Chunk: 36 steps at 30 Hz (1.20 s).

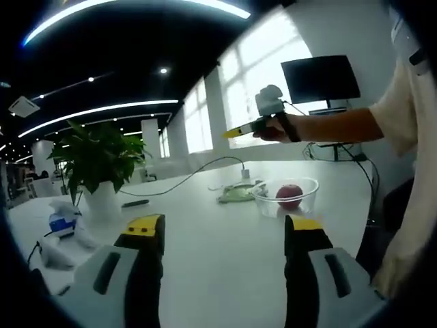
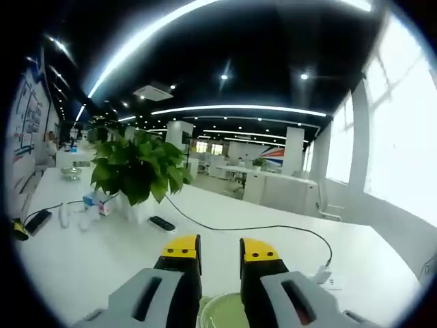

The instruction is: Open container latches remove lid place lid upside down on tabletop take tomato from container place on tabletop

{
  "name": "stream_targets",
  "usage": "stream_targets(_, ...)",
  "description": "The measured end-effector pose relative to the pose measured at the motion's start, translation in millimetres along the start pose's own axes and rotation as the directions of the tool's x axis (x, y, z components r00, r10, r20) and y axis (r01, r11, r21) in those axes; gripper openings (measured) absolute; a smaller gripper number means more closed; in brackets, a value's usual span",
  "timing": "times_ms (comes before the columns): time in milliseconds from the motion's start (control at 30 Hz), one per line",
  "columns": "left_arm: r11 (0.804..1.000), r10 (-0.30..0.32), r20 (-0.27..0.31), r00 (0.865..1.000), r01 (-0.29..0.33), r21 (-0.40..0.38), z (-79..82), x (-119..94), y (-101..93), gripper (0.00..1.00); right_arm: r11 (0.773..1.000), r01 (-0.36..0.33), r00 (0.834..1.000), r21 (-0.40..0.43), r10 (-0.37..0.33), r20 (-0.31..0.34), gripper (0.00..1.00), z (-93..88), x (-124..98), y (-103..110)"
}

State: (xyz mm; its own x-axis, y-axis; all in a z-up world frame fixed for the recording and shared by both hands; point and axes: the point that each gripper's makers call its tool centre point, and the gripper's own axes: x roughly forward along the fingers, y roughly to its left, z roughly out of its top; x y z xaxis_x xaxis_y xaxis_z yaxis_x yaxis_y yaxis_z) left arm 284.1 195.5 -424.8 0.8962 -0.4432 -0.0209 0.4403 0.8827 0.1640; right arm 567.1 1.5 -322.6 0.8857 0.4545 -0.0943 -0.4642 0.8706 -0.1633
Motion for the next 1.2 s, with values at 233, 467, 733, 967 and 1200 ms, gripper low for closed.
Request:
stream_targets(233, 1.0, -0.005, -0.011, 1.0, 0.005, 0.005, -1.4, 3, -2.6, 0.66, 1.0, -0.001, 1.0, 0.008, 0.001, 0.026, 0.17, 10.7, -15, -17)
stream_targets(467, 1.0, -0.018, 0.002, 1.0, 0.018, -0.005, 4.0, 9, -5.7, 0.66, 0.999, 0.043, 0.997, 0.012, -0.044, 0.063, 0.19, 20.0, -43, -49)
stream_targets(733, 1.0, -0.028, 0.018, 0.999, 0.028, 0.004, 12.7, 18, -8.7, 0.66, 0.992, 0.125, 0.986, -0.019, -0.123, 0.11, 0.21, 28.7, -75, -88)
stream_targets(967, 1.0, -0.019, 0.035, 0.999, 0.019, -0.002, 14.2, 23, -7.4, 0.66, 0.985, 0.175, 0.976, 0.008, -0.174, 0.131, 0.23, 23.4, -112, -117)
stream_targets(1200, 0.999, 0.027, 0.061, 0.998, -0.026, -0.018, 17.1, 24, 0.7, 0.66, 0.981, 0.193, 0.969, 0.034, -0.196, 0.15, 0.28, 15.7, -156, -139)
